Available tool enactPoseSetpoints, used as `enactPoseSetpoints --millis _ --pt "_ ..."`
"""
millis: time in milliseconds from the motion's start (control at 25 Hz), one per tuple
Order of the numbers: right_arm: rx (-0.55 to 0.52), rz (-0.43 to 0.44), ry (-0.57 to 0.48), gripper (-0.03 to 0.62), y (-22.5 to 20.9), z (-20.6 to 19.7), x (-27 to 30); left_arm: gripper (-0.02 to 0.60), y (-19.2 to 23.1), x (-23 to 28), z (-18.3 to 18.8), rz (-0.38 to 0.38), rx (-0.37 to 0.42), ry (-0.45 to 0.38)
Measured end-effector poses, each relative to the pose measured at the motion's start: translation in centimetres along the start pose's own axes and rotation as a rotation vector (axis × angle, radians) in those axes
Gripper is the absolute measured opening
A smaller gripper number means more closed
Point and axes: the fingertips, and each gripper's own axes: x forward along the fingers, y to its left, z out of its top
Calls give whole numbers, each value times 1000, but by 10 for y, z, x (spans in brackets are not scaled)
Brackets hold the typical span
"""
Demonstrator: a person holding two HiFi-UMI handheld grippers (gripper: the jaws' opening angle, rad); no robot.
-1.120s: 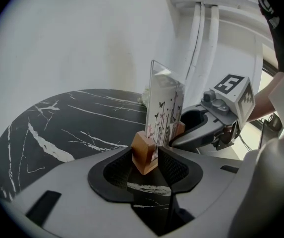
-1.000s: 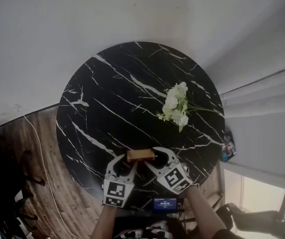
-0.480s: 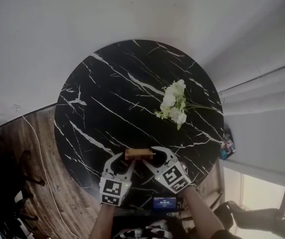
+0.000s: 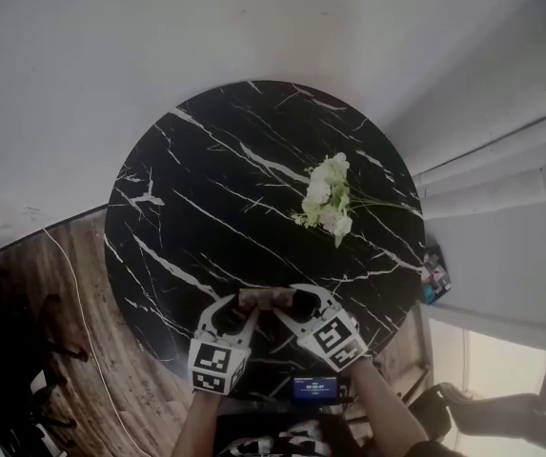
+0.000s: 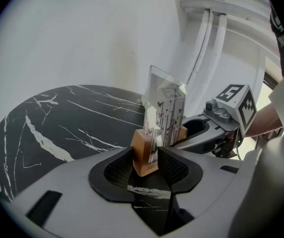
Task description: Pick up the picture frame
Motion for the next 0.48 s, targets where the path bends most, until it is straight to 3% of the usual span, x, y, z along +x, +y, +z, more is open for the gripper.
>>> enactPoseSetpoints --millis 480 --pt "101 -7 -51 166 1 -1 -11 163 -8 -4 6 -33 -38 7"
